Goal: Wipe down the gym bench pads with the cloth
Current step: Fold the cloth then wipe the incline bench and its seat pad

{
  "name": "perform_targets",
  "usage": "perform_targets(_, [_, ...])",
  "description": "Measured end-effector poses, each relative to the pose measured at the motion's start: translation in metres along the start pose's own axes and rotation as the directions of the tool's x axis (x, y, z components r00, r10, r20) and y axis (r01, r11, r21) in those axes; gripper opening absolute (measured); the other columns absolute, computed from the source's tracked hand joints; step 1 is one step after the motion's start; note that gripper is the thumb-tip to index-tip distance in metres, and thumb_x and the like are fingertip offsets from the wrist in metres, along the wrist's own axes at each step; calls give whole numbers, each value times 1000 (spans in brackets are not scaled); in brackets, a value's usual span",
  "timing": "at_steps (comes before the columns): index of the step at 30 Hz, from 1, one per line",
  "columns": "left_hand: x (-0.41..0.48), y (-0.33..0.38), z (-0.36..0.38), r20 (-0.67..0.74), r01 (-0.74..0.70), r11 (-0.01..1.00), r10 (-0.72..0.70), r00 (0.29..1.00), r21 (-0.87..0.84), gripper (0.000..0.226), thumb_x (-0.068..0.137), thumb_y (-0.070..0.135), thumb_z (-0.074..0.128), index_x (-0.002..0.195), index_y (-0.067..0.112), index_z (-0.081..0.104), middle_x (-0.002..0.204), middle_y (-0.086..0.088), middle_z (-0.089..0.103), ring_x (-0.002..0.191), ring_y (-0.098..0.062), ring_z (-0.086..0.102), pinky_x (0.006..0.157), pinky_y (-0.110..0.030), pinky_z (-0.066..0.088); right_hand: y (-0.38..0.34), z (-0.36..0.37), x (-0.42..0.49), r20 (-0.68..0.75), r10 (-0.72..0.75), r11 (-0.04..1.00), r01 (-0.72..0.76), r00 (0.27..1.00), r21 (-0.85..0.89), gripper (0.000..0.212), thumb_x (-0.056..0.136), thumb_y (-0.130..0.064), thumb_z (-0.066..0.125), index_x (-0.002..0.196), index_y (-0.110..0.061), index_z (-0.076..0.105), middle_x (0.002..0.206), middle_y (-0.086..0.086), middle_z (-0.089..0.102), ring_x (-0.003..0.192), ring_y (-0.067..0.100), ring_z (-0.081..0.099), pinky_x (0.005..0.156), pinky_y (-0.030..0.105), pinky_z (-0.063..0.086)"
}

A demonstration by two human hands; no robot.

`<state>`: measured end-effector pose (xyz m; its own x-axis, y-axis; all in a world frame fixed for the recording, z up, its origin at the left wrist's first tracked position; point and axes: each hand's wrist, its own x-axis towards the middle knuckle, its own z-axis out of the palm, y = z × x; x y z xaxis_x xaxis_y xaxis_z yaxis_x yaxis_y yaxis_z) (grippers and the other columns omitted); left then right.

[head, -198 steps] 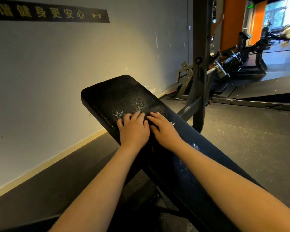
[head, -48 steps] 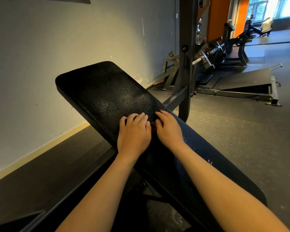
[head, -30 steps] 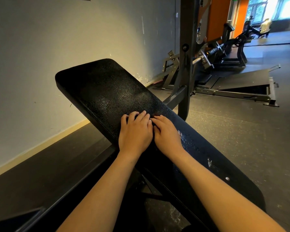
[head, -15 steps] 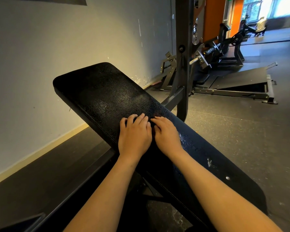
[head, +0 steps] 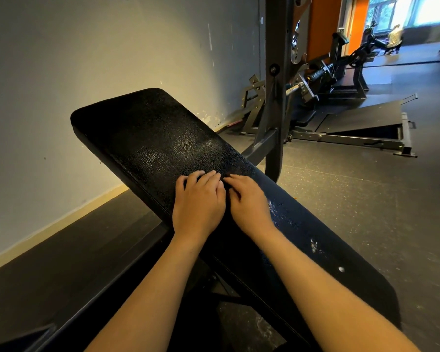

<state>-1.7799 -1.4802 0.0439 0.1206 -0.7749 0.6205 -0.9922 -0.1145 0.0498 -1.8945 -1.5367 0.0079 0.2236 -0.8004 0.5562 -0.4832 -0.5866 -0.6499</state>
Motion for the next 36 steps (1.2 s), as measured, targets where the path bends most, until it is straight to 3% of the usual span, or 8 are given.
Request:
perform_targets(4, [-1, -3, 1, 26, -38, 999, 37, 999, 22, 48, 101, 38, 32, 134, 23, 64, 139, 10, 61, 134, -13, 47, 112, -44, 31, 10, 1, 11, 47, -4, 1000, 4, 999, -16, 38, 102, -16, 50, 138, -16, 59, 146, 4, 53, 139, 20, 41, 118, 32, 27])
perform_targets(8, [0, -3, 2, 45, -34, 999, 32, 998, 39, 50, 101, 38, 30, 137, 22, 62, 142, 11, 59, 136, -13, 44, 113, -44, 29, 15, 0, 41, 63, 114, 993, -114, 991, 3, 42, 104, -20, 45, 146, -16, 50, 154, 7, 44, 146, 23, 33, 121, 37, 24])
perform_targets(20, [-1, -3, 4, 15, -36, 999, 35, 999, 39, 47, 101, 36, 34, 134, 21, 64, 140, 7, 61, 134, -16, 47, 112, -45, 31, 5, 5, 16, 92, 48, 998, -45, 995, -39, 41, 105, -20, 45, 144, -14, 52, 154, 6, 43, 145, 23, 32, 120, 33, 21])
perform_targets(24, [-1, -3, 2, 22, -41, 999, 41, 999, 32, 48, 100, 35, 34, 134, 21, 65, 140, 8, 61, 134, -15, 47, 112, -45, 31, 11, -1, 51, 77, 138, 990, -138, 987, -15, 40, 104, -20, 45, 143, -15, 54, 153, 7, 45, 144, 23, 35, 120, 38, 28])
perform_targets(28, [2, -2, 0, 6, -25, 1000, 25, 1000, -15, 47, 97, 33, 35, 131, 21, 67, 136, 8, 63, 131, -15, 49, 112, -45, 31, 3, 2, 42, 48, 130, 991, -130, 990, -6, 39, 104, -19, 46, 142, -14, 55, 152, 6, 47, 144, 22, 34, 120, 35, 25])
perform_targets(36, [-17, -4, -8, -94, -46, 980, 28, 995, -194, 39, 92, 28, 42, 113, 20, 74, 114, 5, 73, 110, -16, 64, 97, -38, 41, -26, -5, -15, 143, 39, 994, -53, 989, 96, 39, 103, -18, 47, 140, -19, 57, 153, 2, 46, 146, 20, 30, 119, 30, 19])
